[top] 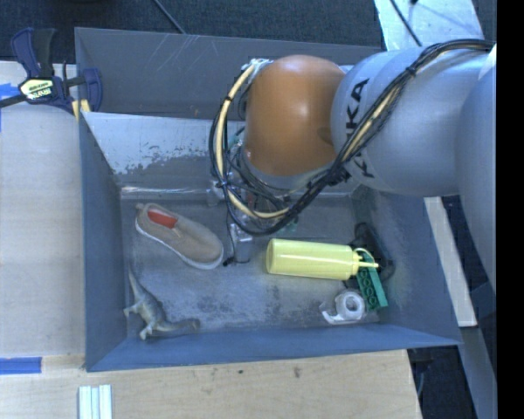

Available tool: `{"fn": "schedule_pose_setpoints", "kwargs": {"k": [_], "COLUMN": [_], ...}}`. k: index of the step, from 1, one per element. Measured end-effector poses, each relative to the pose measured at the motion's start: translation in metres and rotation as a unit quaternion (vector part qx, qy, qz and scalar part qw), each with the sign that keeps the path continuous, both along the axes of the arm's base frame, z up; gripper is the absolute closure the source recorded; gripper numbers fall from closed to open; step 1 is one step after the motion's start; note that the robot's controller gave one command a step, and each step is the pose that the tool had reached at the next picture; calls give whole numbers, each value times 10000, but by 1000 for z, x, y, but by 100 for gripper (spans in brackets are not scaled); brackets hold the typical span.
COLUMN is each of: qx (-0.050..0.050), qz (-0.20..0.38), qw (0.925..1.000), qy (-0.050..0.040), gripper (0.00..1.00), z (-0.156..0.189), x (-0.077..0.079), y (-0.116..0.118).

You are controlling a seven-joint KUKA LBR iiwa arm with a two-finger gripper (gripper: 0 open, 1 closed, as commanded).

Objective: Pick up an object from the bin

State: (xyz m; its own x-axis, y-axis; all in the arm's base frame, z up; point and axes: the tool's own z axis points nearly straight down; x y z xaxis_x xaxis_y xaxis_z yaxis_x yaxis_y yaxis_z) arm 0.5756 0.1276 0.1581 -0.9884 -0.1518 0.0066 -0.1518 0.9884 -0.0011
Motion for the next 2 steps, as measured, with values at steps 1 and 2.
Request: {"fn": "schedule_pose_setpoints", "kwargs": {"k": [1,2], "qx": [19,28], "qz": [999,116], "qw": [9950,9999], "qy": [-90,-13], "gripper": [0,0], "z": [-12,-17], "x": [2,0], "y": [12,-21]}}
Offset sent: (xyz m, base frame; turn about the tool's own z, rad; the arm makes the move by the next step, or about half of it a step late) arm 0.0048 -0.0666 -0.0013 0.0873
